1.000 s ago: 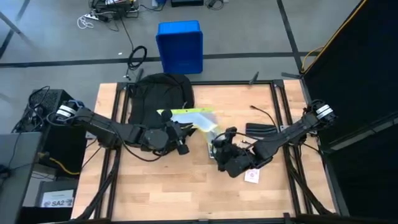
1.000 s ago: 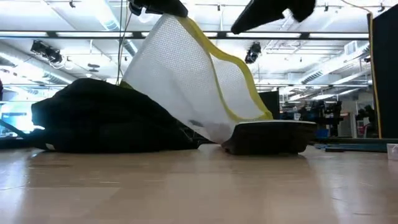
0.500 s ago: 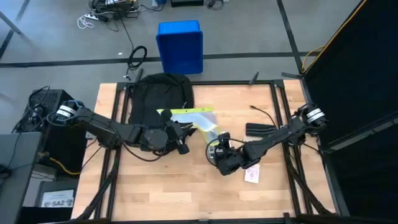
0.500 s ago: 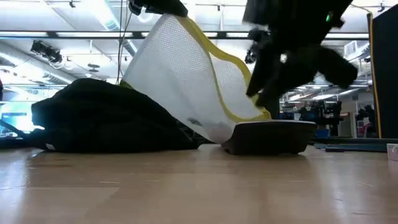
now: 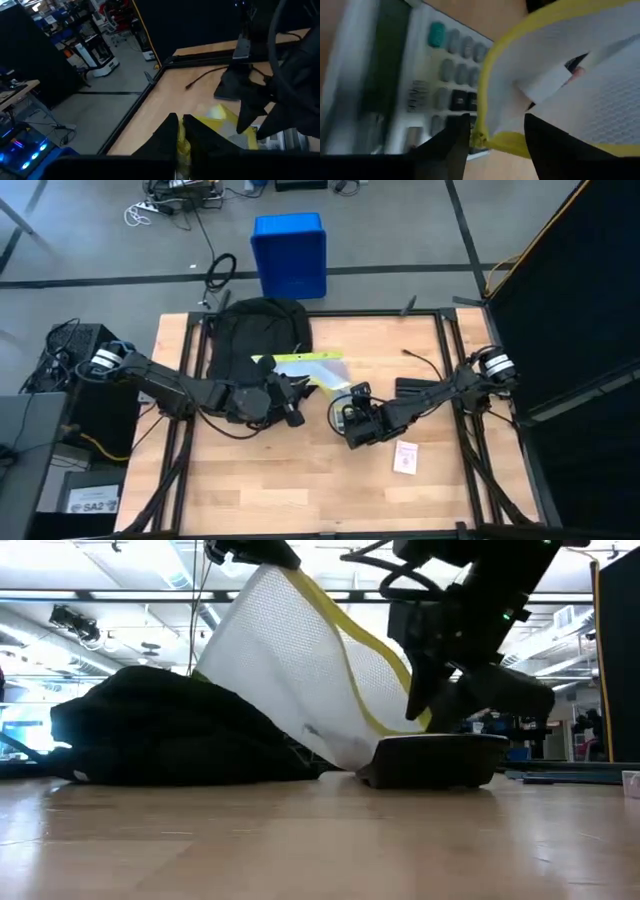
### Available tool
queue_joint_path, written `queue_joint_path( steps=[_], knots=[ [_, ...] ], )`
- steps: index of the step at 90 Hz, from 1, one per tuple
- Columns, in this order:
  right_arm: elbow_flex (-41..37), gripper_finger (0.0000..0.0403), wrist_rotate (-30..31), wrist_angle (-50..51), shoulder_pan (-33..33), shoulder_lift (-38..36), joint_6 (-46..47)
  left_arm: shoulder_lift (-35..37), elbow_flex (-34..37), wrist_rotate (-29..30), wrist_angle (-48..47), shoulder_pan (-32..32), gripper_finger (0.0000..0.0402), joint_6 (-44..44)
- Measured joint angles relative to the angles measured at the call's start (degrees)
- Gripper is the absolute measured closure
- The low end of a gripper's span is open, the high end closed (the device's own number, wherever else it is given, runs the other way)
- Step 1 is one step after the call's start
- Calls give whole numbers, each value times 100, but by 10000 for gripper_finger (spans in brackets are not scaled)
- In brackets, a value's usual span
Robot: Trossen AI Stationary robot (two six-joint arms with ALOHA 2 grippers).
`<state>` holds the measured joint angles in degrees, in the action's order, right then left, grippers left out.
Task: Unpack backpack
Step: Close the zip lock bag
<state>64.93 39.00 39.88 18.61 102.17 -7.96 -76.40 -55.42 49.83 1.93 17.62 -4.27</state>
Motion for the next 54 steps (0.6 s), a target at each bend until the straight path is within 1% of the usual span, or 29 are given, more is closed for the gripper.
queue_joint_path(
  steps=[21, 34, 54],
  knots=[
    [0, 260, -83, -84, -350, -2, -268, 0, 0, 2, 26, 0, 402, -23],
    [0, 268, -475, -168, -574, -2, -272, 0, 0, 0, 83, 0, 402, -131],
    [0, 290, -714, -604, -819, -2, -275, 0, 0, 0, 146, -2, 402, -149]
  ],
)
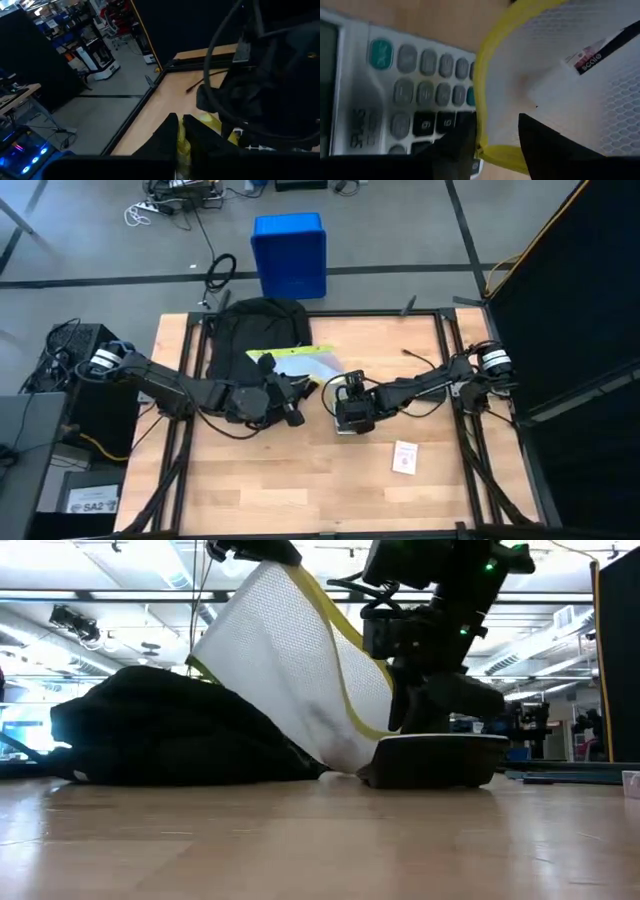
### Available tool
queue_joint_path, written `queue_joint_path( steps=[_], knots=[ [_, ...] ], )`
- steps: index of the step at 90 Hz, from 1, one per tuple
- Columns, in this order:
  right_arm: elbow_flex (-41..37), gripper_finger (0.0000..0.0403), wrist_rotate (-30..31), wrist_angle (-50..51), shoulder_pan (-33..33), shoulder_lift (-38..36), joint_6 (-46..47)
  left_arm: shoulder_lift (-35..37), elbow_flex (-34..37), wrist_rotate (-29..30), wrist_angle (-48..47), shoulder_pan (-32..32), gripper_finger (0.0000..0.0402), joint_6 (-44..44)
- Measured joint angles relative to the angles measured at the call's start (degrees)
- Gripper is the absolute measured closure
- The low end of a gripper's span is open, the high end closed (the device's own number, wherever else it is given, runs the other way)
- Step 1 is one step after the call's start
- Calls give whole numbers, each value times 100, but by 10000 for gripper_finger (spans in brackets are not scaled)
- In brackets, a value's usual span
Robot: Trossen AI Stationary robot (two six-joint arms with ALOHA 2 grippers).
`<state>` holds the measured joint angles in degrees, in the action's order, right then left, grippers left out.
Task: Unpack backpack
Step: Close the zip lock bag
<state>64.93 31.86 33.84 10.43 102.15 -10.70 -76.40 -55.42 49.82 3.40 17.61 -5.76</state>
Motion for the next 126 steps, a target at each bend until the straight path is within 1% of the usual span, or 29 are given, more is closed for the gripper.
queue_joint_path(
  steps=[7, 11, 16, 20, 30, 37, 49, 61, 72, 77, 82, 88, 93, 102, 108, 115, 126],
  knots=[
    [0, 314, 17, 23, -77, 0, 12, 0, 0, 1, -5, 0, 402, 0],
    [0, 338, 68, 48, -102, 0, 53, 0, 0, 2, -4, 0, 402, 0],
    [0, 377, 92, 95, -125, 0, 87, 0, 0, 1, -9, 0, 402, 0],
    [0, 391, 132, 178, -128, 0, 143, 0, 0, 0, -11, 0, 402, 0],
    [0, 400, 543, 529, -26, -13, 424, 0, 0, 31, -20, 0, 402, 0],
    [0, 402, 861, 906, 134, -35, 655, 0, 0, 187, -43, 0, 402, 27],
    [78, 403, 1008, 1651, 473, -213, 1263, 0, 0, 397, -72, 0, 402, 194],
    [347, 403, 1492, 2517, 930, -496, 1991, 0, 0, 411, -75, 0, 402, 306],
    [656, 403, 1610, 2989, 1223, -789, 2694, 0, -3, 410, -25, 0, 402, 307],
    [684, 403, 1676, 2918, 1304, -927, 2990, 0, -30, 409, -61, 0, 402, 305],
    [680, 403, 1504, 2837, 1318, -1022, 3153, 0, -68, 407, -56, 0, 402, 304],
    [597, 402, 1232, 2651, 1289, -1058, 3137, 0, -106, 409, -55, 0, 402, 280],
    [428, 399, 1163, 2481, 1254, -1051, 2998, 0, -130, 409, -54, 0, 402, 199],
    [-34, 389, 1154, 1541, 1086, -1051, 2751, 0, -133, 407, -59, 2, 402, 166],
    [-317, 377, 1083, 1070, 929, -1045, 2630, 0, -133, 407, -55, 2, 402, 162],
    [-549, 356, 768, 589, 731, -1045, 2574, 0, -135, 405, 14, 2, 402, 119],
    [-717, 317, 581, 291, 598, -1045, 2557, 0, -297, 404, -28, -28, 402, -13]
  ],
)
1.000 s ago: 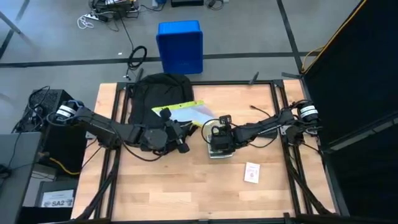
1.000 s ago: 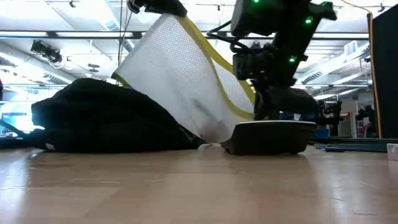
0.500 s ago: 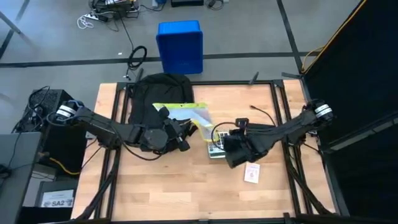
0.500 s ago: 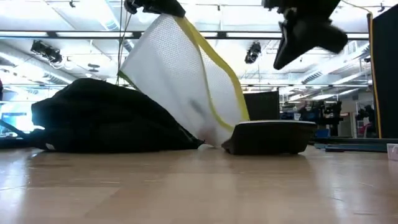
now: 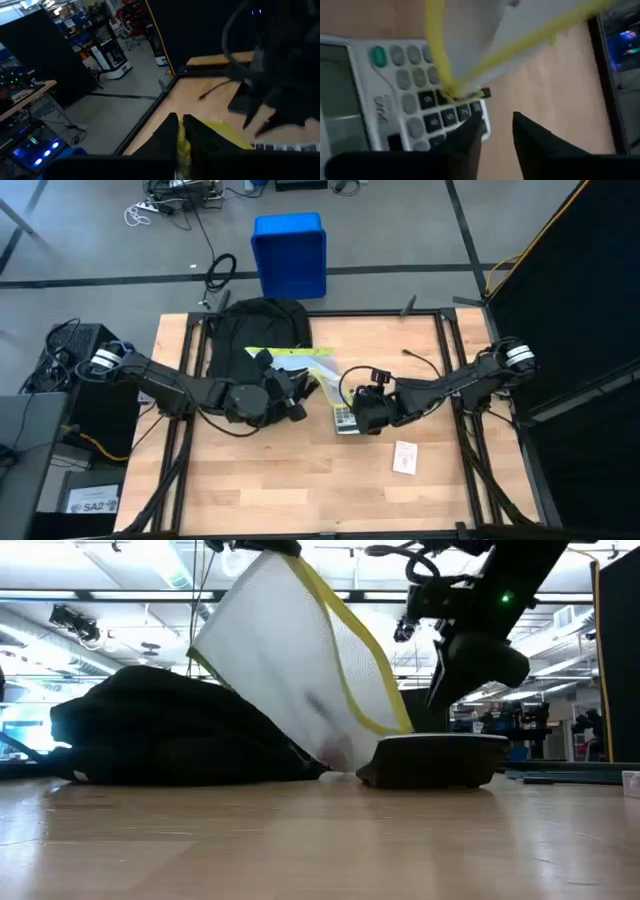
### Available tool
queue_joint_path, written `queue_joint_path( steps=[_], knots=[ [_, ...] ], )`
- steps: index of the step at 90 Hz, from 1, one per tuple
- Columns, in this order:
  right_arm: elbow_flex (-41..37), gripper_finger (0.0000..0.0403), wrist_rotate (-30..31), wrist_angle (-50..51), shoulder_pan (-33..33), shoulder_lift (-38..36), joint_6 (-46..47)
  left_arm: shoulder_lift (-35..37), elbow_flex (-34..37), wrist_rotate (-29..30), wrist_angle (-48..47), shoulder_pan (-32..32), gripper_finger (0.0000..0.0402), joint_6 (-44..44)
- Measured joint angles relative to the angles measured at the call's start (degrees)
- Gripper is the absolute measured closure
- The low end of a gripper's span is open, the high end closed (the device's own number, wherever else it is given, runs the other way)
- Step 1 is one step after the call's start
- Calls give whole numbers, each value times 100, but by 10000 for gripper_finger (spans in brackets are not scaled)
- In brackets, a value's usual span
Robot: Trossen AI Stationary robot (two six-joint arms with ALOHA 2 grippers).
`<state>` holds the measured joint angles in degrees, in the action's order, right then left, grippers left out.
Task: Unpack backpack
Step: Close the zip lock bag
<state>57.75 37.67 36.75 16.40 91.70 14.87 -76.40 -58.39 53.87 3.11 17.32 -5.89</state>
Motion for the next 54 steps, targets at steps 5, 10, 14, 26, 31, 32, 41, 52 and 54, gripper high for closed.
queue_joint_path(
  steps=[5, 10, 14, 26, 31, 32, 41, 52, 54],
  knots=[
    [-101, 296, -54, -234, 15, -2, -1, 2, -53, 2, -5, -5, 402, -20],
    [-231, 274, -182, -529, 64, -1, -60, 2, -82, 2, -14, -7, 402, -70],
    [-331, 255, -259, -807, 112, 0, -176, 2, -97, 0, -28, -7, 402, -121],
    [-666, 194, -348, -1698, 246, 0, -402, 2, -107, 0, -9, -7, 402, -136],
    [-731, 169, -342, -1968, 275, 0, -407, 2, -110, -2, 9, -7, 402, -136],
    [-742, 165, -341, -2021, 277, 0, -407, 2, -110, -1, 12, -7, 402, -137],
    [-910, 129, -292, -2539, 274, 0, -409, 2, -110, -1, 51, -9, 402, -138],
    [-1076, 104, -128, -3115, 150, 0, -494, 2, -110, -2, 177, -40, 402, -149],
    [-1101, 102, -121, -3125, 115, 0, -509, 2, -111, -4, 185, -45, 402, -149]
  ],
)
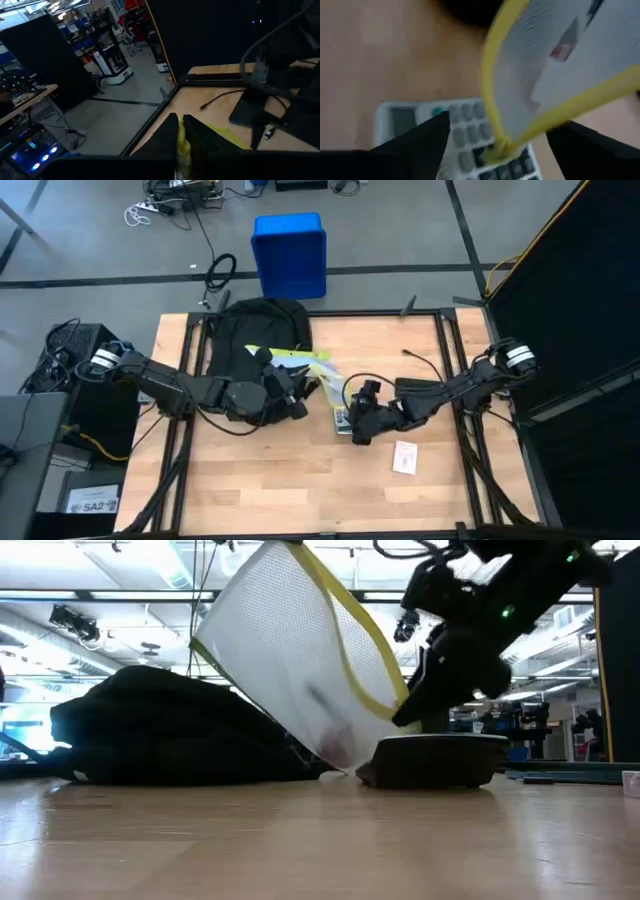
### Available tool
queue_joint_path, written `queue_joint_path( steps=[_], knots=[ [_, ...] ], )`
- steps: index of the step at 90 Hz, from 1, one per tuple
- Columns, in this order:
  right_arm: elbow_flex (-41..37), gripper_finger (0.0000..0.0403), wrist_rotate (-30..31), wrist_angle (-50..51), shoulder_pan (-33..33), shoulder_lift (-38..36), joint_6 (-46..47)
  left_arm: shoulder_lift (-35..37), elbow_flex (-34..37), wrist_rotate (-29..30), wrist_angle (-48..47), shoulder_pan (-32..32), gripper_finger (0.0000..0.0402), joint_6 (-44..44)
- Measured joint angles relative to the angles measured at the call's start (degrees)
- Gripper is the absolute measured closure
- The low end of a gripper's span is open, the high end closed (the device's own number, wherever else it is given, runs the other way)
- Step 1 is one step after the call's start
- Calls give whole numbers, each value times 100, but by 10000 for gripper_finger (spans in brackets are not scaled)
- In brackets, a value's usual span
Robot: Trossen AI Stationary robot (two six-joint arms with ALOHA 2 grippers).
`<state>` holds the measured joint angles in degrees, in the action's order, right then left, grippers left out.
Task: Unpack backpack
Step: Close the zip lock bag
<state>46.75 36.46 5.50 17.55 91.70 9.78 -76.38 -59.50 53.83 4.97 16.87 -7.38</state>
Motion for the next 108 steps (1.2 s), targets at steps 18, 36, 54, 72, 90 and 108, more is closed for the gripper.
queue_joint_path(
  steps=[18, 36, 54, 72, 90, 108],
  knots=[
    [-33, 113, 499, -125, -314, 7, 43, 0, 0, 2, 5, -41, 402, -3],
    [-31, 207, 536, -82, -604, 7, -56, 0, 0, 2, 103, -45, 402, -46],
    [-29, 377, 401, 316, -676, -35, -101, 0, 0, 2, 16, -45, 402, -102],
    [-29, 401, 402, 1210, -415, -603, 378, 38, 0, 44, -427, -163, 402, -25],
    [263, 402, 762, 1855, 108, -1763, 616, 111, -5, -418, -818, -352, 402, 332],
    [862, 403, 986, 1917, 476, -2514, 92, 111, -5, -1347, -942, -425, 402, 527]
  ],
)
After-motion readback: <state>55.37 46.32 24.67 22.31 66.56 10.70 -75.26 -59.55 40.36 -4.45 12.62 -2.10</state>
